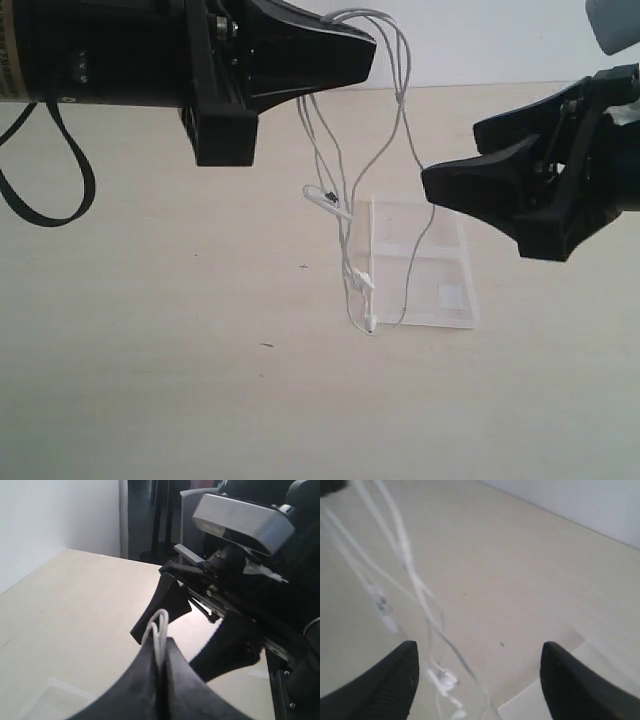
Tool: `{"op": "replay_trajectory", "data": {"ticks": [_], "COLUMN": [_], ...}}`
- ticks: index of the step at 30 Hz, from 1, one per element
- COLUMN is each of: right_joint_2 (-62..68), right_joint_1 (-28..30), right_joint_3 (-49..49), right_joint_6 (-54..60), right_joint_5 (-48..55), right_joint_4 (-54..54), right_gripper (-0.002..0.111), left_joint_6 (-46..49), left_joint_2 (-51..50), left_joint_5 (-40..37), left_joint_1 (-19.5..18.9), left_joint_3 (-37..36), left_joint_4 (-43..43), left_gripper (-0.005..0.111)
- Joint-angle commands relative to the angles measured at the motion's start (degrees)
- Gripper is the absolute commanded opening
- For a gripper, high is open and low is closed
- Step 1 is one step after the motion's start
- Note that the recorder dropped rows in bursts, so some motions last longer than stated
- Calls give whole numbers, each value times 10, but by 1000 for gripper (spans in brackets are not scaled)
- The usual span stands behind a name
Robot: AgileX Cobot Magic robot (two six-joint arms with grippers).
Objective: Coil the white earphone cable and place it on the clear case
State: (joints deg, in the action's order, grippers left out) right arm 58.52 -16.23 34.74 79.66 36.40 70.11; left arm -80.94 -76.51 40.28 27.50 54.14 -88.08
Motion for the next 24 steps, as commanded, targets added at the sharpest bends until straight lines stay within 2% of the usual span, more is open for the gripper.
{"op": "replay_trajectory", "data": {"ticks": [1, 7, 12, 24], "right_joint_2": [-5, -5, -5, 45], "right_joint_1": [-1, -1, -1, -1], "right_joint_3": [-5, -5, -5, -7], "right_joint_6": [96, 121, 187, 232], "right_joint_5": [57, 60, 79, 92], "right_joint_4": [63, 65, 145, 212], "right_gripper": [66, 76, 83, 83], "left_joint_6": [3, 13, 15, 50], "left_joint_2": [4, 4, 4, 4], "left_joint_5": [-11, -12, -12, 4], "left_joint_1": [-1, -1, -1, -1], "left_joint_3": [-2, -2, -2, -2], "left_joint_4": [9, 19, 31, 93], "left_gripper": [0, 0, 0, 0]}}
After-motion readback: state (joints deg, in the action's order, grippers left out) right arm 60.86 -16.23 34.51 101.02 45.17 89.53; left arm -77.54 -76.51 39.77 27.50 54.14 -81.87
